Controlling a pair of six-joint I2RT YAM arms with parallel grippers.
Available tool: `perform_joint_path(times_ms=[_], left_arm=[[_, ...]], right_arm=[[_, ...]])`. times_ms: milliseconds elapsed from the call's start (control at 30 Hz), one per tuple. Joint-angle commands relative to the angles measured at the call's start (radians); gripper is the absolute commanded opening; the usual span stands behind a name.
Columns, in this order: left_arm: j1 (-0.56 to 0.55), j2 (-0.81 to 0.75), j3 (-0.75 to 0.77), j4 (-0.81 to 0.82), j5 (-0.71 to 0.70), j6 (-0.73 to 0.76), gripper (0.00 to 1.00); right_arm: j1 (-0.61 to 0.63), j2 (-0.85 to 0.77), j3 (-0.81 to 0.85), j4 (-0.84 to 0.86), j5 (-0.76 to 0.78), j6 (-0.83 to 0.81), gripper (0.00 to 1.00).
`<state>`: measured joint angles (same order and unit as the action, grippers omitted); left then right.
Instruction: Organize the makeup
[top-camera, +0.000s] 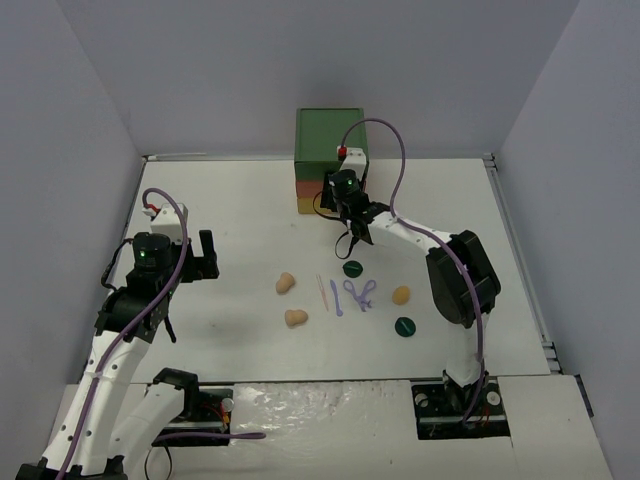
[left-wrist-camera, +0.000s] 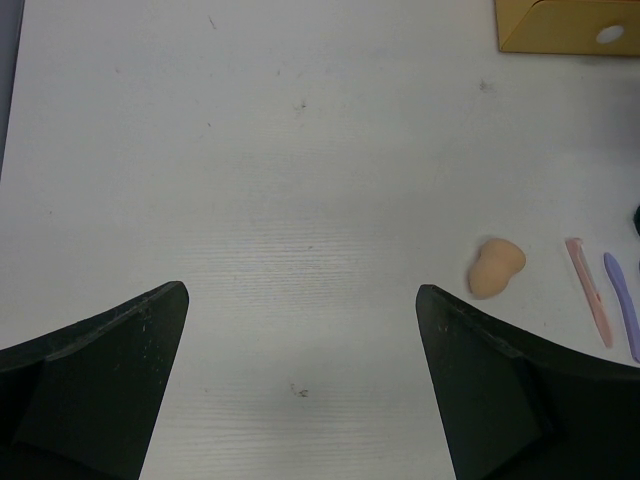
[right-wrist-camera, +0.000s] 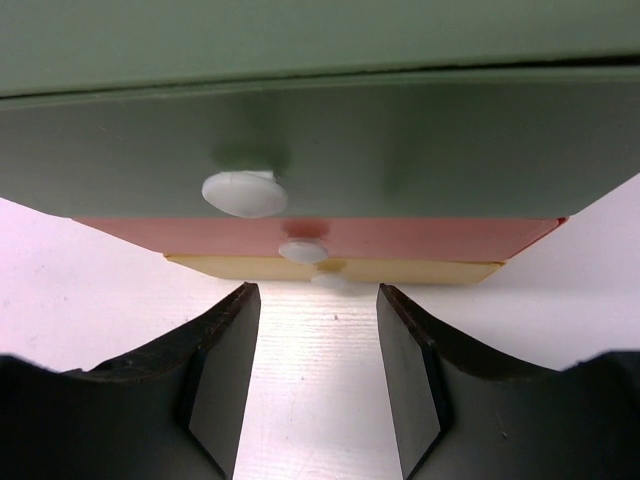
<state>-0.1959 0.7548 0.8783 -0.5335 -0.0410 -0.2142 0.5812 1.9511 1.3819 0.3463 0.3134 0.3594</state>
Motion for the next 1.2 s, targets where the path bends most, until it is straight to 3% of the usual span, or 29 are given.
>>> perform_joint_path(times_ms=[0,1167], left_arm=[[0.004,0.008,0.041,0.05,0.006,-0.013,0.97],[0.004,-0.001,0.041,0.052,0.009,-0.013,0.97]], right_arm=[[-0.002,-0.015,0.025,0.119,0.041,-0.013,0.47],[0.025,0.105,0.107,0.145,0.145,0.025,0.41]])
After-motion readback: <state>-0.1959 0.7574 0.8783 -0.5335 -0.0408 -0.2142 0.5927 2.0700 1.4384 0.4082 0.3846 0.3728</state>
